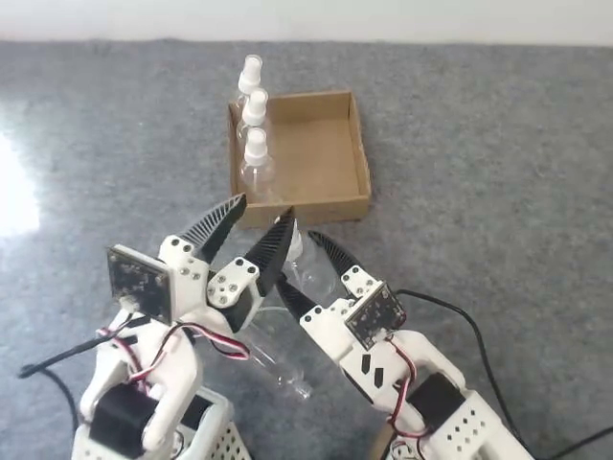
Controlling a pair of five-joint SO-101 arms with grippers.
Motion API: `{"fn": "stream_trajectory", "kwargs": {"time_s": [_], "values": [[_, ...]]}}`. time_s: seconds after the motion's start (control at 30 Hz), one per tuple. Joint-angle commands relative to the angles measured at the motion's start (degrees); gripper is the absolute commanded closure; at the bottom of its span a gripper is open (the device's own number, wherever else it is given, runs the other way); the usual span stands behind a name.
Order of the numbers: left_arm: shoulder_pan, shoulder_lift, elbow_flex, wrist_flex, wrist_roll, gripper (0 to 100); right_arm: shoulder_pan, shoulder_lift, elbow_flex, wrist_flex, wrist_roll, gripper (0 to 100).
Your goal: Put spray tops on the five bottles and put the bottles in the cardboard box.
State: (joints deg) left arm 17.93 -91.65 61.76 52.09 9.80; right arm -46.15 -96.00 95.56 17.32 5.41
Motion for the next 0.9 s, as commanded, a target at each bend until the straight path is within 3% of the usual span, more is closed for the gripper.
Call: {"fn": "stream_trajectory", "kwargs": {"time_s": [0.0,0.87], "values": [[-0.4,-0.3,-3.1,-0.9,-0.2,81,0.6,-1.3,1.2,-1.4,-0.4,88.9],[-4.0,-0.3,4.4,-0.4,-0.4,81,2.8,-1.3,1.2,-2.8,-0.5,88.9]]}}
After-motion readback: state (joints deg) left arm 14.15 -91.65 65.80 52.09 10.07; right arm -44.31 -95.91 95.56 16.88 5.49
